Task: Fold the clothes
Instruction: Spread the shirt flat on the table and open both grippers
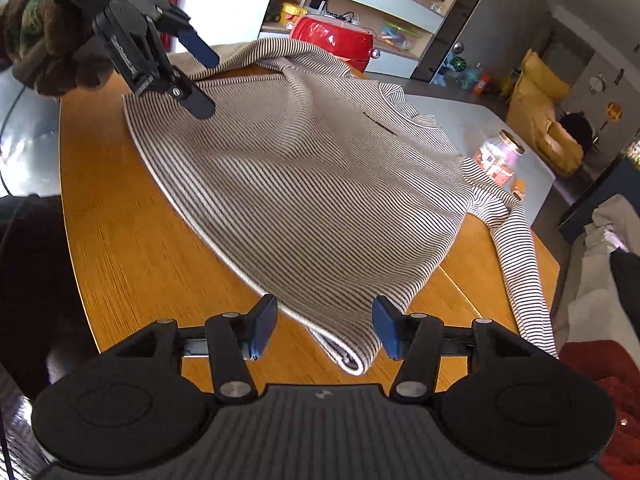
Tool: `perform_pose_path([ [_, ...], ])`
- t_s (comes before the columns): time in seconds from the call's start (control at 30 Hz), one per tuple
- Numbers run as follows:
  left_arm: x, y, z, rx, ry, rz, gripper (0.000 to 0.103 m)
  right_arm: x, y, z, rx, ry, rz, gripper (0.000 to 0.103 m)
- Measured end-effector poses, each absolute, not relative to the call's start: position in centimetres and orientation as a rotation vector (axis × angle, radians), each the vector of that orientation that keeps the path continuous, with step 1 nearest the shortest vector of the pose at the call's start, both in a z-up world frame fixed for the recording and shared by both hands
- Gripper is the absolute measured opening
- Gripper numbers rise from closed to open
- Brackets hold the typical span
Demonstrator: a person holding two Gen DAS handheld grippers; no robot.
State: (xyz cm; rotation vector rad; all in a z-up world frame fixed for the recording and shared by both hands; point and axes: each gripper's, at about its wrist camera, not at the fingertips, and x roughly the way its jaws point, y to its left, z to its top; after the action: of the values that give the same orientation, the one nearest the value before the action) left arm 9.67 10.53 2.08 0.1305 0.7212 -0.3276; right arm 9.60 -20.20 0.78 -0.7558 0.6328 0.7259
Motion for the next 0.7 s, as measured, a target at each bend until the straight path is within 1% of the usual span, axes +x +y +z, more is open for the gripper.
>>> perform_pose_path([
  [0.1, 7.5, 9.9, 2.3, 0.147, 0.726, -0.369, 0.103, 9.1, -20.0, -0.6, -0.817, 0.540, 0.614, 0.051],
  [0.13, 6.9, 9.7, 2.4, 0.151, 0.730, -0.390, 0.103, 9.4, -20.0, -0.5, -0.792, 0.508, 0.565, 0.046],
  [0.17, 6.4, 9.4, 2.3, 0.160, 0.736, -0.406, 0.103, 10.1, -20.3, 0.1, -0.724, 0.489, 0.525, 0.038],
  [0.2, 5.9, 9.1, 2.2, 0.175, 0.740, -0.414, 0.103, 10.8, -20.6, 0.8, -0.653, 0.473, 0.489, 0.037],
  [0.27, 5.3, 8.6, 1.9, 0.228, 0.745, -0.404, 0.103, 12.0, -21.5, 2.3, -0.514, 0.457, 0.443, 0.037],
  [0.3, 5.1, 8.4, 1.5, 0.265, 0.746, -0.377, 0.103, 12.3, -21.8, 2.8, -0.489, 0.443, 0.429, 0.037],
  [0.43, 5.1, 9.0, 0.2, 0.401, 0.712, -0.170, 0.103, 11.7, -22.0, 2.7, -0.506, 0.416, 0.421, 0.037],
  [0.5, 5.6, 10.3, 0.2, 0.399, 0.676, -0.033, 0.103, 11.4, -22.0, 1.9, -0.520, 0.426, 0.426, 0.037],
  [0.57, 6.2, 11.9, 0.7, 0.333, 0.658, 0.041, 0.103, 10.9, -21.7, 0.3, -0.519, 0.455, 0.431, 0.042],
  [0.6, 6.4, 12.6, 0.9, 0.300, 0.652, 0.069, 0.103, 10.8, -21.5, -0.4, -0.522, 0.469, 0.436, 0.043],
  [0.7, 7.1, 14.1, 1.3, 0.270, 0.654, 0.108, 0.103, 10.6, -21.4, -1.9, -0.513, 0.489, 0.424, 0.043],
])
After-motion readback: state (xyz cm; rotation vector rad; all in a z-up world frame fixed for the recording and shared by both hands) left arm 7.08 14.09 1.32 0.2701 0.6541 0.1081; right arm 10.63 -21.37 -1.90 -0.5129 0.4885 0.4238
